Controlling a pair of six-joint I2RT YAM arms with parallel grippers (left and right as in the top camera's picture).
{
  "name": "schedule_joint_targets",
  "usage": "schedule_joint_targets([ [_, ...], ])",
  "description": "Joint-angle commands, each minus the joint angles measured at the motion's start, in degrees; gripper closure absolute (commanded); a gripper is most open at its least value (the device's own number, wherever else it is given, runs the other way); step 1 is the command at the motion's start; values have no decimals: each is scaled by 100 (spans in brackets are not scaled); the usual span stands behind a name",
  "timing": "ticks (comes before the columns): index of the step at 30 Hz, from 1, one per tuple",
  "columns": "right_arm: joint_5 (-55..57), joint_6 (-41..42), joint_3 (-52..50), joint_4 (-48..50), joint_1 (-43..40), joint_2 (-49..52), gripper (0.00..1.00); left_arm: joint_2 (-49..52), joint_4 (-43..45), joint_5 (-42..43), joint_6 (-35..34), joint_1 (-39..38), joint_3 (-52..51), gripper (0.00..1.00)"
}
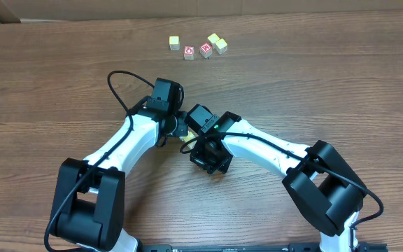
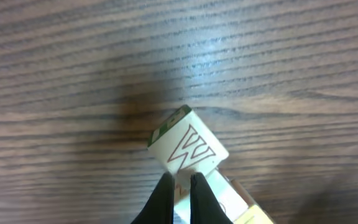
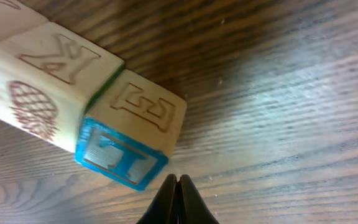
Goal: Flip 5 blocks
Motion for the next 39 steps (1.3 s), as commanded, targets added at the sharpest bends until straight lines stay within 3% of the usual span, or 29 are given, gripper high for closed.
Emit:
schedule_joint_targets([
  [1, -24, -66, 76, -96, 20, -153, 96, -4, -332, 24, 50, 92, 719, 96],
  [9, 433, -343, 83, -415, 17, -623, 96, -4, -986, -44, -22, 223, 1659, 95],
  [18, 837, 46, -94, -404, 72, -605, 96, 627, -981, -190, 61, 356, 1657, 96],
  [29, 1123, 44, -96, -354, 127, -367, 96, 1154, -289, -125, 409, 365, 1657, 96],
  [39, 1161, 188, -313, -144, 210, -367, 96, 1445, -544, -72, 411, 358, 1655, 96],
])
